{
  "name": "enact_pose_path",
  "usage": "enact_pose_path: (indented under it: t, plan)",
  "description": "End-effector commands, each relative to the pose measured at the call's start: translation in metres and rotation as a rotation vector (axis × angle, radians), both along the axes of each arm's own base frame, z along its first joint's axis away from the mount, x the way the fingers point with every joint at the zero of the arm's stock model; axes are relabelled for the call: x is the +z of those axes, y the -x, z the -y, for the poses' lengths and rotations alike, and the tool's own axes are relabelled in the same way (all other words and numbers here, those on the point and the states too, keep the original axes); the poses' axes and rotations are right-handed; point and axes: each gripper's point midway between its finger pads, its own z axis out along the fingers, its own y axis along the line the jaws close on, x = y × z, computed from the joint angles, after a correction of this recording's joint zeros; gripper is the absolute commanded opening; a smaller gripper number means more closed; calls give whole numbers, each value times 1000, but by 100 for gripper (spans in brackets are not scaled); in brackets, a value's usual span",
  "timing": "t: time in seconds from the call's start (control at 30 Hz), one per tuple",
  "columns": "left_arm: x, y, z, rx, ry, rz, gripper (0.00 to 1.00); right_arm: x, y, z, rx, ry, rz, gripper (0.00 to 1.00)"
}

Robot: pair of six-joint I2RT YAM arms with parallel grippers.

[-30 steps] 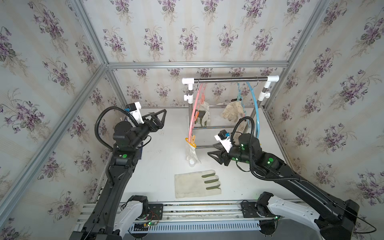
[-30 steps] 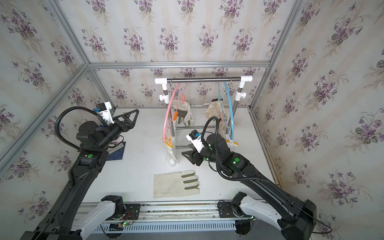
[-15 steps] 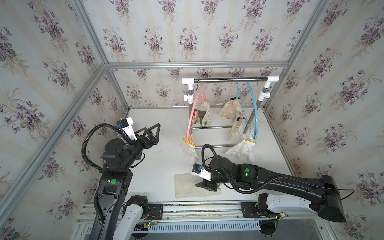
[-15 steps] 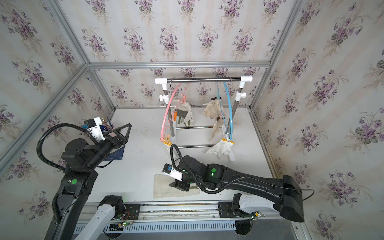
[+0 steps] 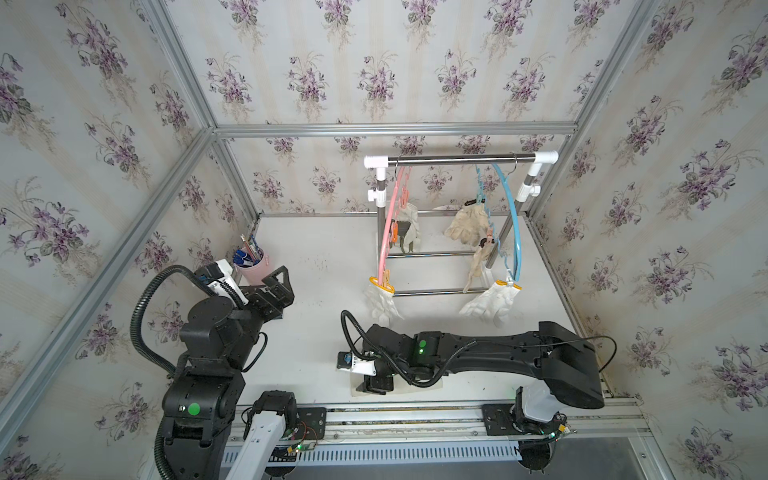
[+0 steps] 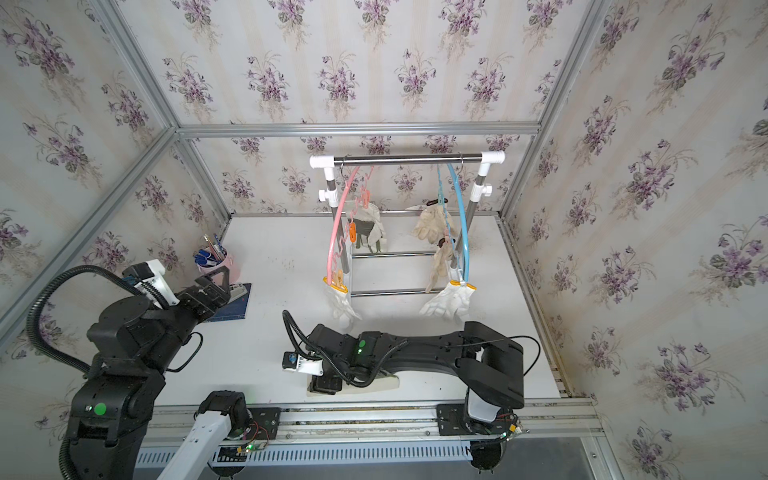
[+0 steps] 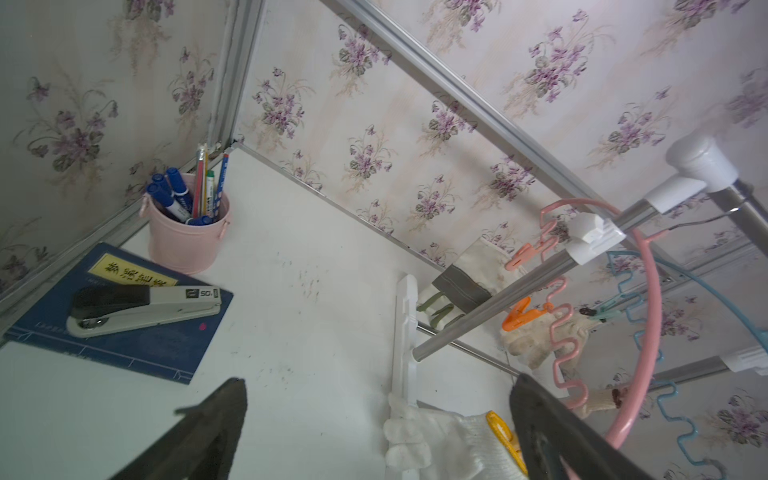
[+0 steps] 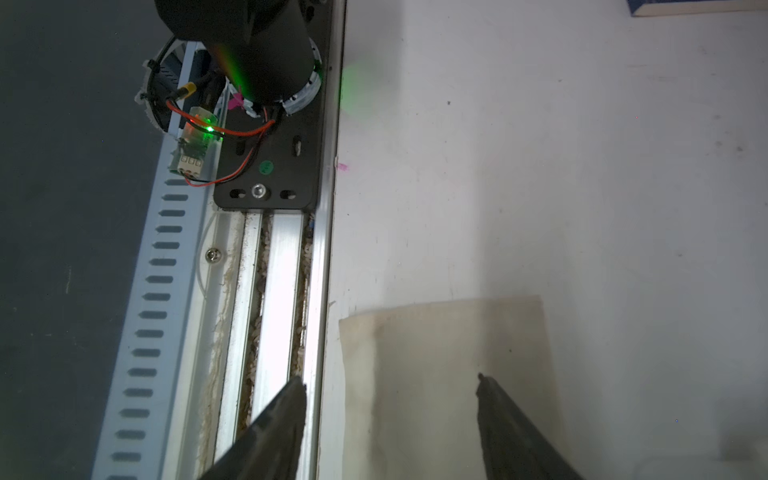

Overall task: Clip the gloves onto a hanger to dry
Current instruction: Pick up the glove from the center of the board.

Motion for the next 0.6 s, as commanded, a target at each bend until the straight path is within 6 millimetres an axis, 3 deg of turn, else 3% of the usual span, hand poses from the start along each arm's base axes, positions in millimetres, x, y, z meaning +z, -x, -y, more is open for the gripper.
enact_pose_path:
  t: [0.0,0.2,0.57]
  plan:
    - [-17,10,-16,93,-21,-72,100,-14,3,-9,61,18,20,70]
    - [-21,12,-20,112,-38,-86,100,-50,-4,-8,48,126,52,73]
    - [-26,11,-23,125,-55,-110,100,-80,-9,0,33,194,82,73]
